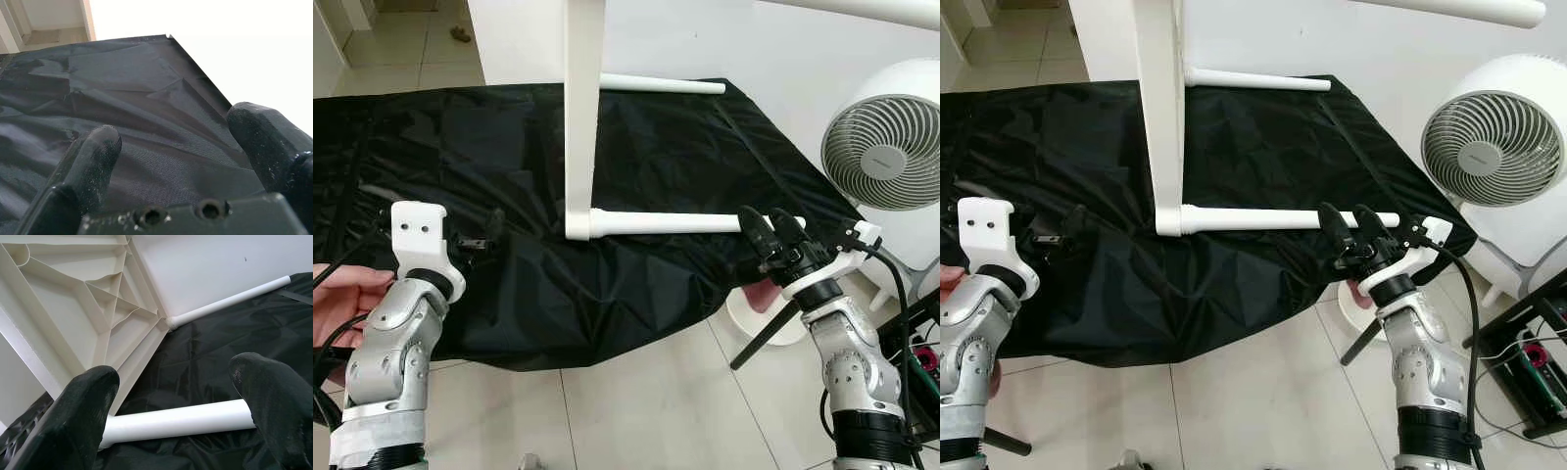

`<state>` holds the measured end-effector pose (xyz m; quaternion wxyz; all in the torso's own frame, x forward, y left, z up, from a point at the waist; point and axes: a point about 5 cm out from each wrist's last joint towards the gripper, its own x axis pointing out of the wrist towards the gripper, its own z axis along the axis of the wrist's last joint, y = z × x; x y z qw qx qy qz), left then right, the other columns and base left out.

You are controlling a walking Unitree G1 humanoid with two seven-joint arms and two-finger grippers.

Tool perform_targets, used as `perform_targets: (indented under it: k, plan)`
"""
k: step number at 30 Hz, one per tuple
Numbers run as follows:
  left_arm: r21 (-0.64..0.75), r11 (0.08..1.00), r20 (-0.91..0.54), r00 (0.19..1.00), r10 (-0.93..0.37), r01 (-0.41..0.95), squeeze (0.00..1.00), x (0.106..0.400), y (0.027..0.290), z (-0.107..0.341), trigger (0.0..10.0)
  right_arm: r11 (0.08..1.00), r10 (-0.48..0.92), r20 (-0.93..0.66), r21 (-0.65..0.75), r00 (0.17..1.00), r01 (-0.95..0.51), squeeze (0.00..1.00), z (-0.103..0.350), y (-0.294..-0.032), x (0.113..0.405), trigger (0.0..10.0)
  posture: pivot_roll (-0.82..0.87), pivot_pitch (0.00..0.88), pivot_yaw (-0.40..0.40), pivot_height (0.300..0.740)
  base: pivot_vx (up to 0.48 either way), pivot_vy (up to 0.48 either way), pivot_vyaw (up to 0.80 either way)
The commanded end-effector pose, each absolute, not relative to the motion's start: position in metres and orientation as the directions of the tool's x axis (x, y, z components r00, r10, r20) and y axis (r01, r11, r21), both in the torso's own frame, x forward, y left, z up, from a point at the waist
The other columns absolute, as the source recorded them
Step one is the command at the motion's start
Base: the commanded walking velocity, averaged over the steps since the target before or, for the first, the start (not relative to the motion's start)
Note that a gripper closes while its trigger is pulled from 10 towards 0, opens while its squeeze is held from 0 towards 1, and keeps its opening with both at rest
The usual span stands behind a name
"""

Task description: Building children table

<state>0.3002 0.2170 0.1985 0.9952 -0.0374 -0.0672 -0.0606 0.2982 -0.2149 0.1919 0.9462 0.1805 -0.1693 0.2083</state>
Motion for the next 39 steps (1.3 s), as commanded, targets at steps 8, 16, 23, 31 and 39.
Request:
perform_targets:
  k: [8, 16, 23, 31, 39]
  plan:
    - [-0.06, 0.992, 0.134, 0.986, -0.103, 0.112, 0.0, 0.298, 0.219, 0.197, 10.0, 0.859, 0.324, 0.408, 0.251, 0.853, -0.446, 0.0, 0.195, -0.221, 0.3, 10.0, 0.11, 0.109, -0.045, 0.74, 0.0, 0.0, 0.0]
    - [-0.056, 0.992, 0.131, 0.986, -0.102, 0.11, 0.0, 0.297, 0.22, 0.196, 10.0, 0.858, 0.329, 0.406, 0.249, 0.853, -0.45, 0.0, 0.196, -0.22, 0.3, 10.0, 0.12, 0.121, -0.05, 0.74, 0.0, 0.0, 0.0]
    - [-0.055, 0.993, 0.127, 0.987, -0.1, 0.107, 0.0, 0.296, 0.22, 0.195, 10.0, 0.858, 0.335, 0.402, 0.244, 0.852, -0.452, 0.0, 0.195, -0.219, 0.3, 10.0, 0.12, 0.121, -0.051, 0.74, 0.0, 0.0, 0.0]
    - [-0.053, 0.993, 0.128, 0.987, -0.102, 0.109, 0.0, 0.296, 0.218, 0.194, 10.0, 0.864, 0.355, 0.385, 0.212, 0.852, -0.456, 0.0, 0.191, -0.21, 0.299, 10.0, 0.12, 0.114, -0.051, 0.74, 0.0, 0.0, 0.0]
    - [-0.048, 0.993, 0.127, 0.986, -0.105, 0.112, 0.0, 0.294, 0.217, 0.192, 10.0, 0.898, 0.334, 0.372, 0.153, 0.866, -0.412, 0.0, 0.187, -0.199, 0.299, 10.0, 0.12, 0.11, -0.053, 0.74, 0.0, 0.0, 0.0]
